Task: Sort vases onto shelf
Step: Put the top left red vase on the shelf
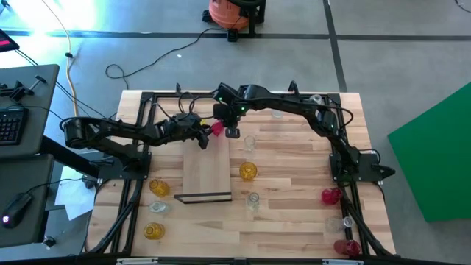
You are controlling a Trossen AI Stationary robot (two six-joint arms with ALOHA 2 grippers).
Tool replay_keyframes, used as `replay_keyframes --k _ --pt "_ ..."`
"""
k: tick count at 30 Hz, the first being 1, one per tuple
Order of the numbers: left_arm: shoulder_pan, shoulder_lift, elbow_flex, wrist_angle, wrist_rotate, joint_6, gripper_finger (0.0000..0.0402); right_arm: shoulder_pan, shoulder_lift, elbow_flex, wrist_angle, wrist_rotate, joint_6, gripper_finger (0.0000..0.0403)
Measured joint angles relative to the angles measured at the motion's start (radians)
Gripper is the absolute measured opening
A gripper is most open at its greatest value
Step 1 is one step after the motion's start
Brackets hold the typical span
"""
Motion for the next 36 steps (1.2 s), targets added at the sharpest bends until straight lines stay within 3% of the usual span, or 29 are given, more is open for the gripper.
replay_keyframes --k 11,36 --pt "0.0 0.0 0.0 0.002 -0.003 0.0 0.0126 0.009 0.003 0.024 -0.004 0.007 -0.001 0.0114" --pt "0.0 0.001 0.0 0.002 0.022 -0.034 0.0126 0.009 0.001 0.035 -0.037 -0.019 -0.022 0.0115"
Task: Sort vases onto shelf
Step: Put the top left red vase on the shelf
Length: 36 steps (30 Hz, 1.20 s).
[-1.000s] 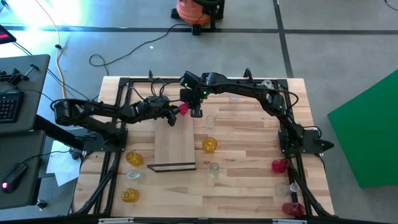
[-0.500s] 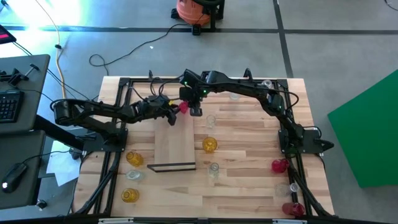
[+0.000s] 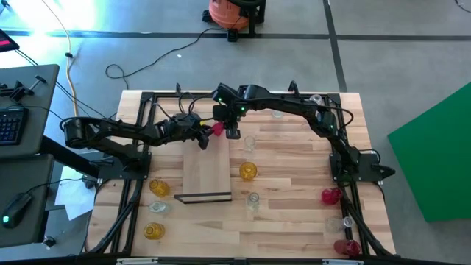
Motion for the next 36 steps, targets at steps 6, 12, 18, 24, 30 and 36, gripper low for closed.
replay_keyframes --k 6,12,18,24,30,36 --pt "0.0 0.0 0.0 0.0 0.016 -0.003 0.0126 -0.001 0.005 0.0 -0.037 -0.04 -0.008 0.0115" --pt "0.0 0.0 -0.001 0.002 0.007 -0.004 0.0126 0.004 0.019 0.0 -0.042 -0.018 -0.036 0.0115" --pt "-0.001 0.0 -0.001 0.005 0.012 -0.012 0.0126 0.012 0.024 0.024 -0.024 0.026 -0.054 0.0115" --pt "0.0 -0.001 -0.001 0.009 0.012 -0.01 0.0126 0.005 0.024 0.025 -0.016 0.027 -0.07 0.0115" --pt "0.0 -0.001 -0.001 0.007 0.012 -0.009 0.0126 0.005 0.024 0.025 -0.014 0.022 -0.072 0.0115" --pt "0.0 -0.001 -0.001 0.007 0.036 -0.009 0.0126 0.007 0.022 0.026 -0.026 0.011 -0.085 0.0115"
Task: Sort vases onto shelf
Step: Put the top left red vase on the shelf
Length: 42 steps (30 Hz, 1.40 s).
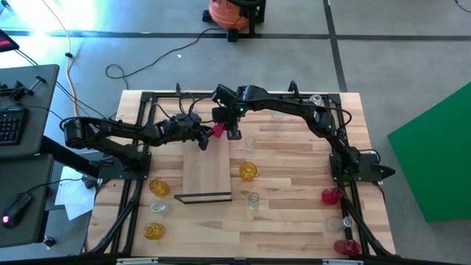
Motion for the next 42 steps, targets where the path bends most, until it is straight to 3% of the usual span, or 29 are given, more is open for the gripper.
replay_keyframes --k 7,10,22,28,42 --pt "0.001 -0.001 0.001 0.006 0.025 0.009 0.0126 0.01 -0.001 0.013 0.012 0.053 -0.032 0.0115" --pt "0.001 -0.001 0.001 0.005 0.036 0.009 0.0126 0.006 -0.001 0.023 -0.008 0.008 -0.035 0.0115" --pt "0.001 -0.01 0.012 0.04 -0.008 0.025 0.0126 -0.001 -0.001 0.016 -0.014 0.004 -0.016 0.0115" --pt "0.013 0.015 0.032 -0.022 0.04 0.051 0.0126 0.01 0.006 0.012 -0.01 -0.01 -0.015 0.0115" --pt "0.013 0.069 0.032 -0.035 0.043 0.01 0.0126 0.008 0.009 0.058 -0.024 -0.024 -0.016 0.0116"
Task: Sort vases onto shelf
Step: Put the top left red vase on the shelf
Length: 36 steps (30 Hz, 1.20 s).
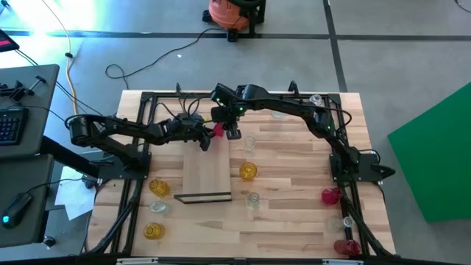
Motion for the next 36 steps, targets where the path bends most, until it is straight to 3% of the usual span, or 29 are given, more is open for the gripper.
replay_keyframes --k 14,36 --pt "-0.033 -0.029 -0.002 -0.004 -0.005 -0.029 0.0126 -0.015 0.002 -0.023 -0.003 -0.021 0.009 0.0189" --pt "-0.043 -0.081 0.019 -0.051 -0.028 -0.011 0.0126 -0.014 0.006 -0.025 0.02 0.0 0.0 0.0193"
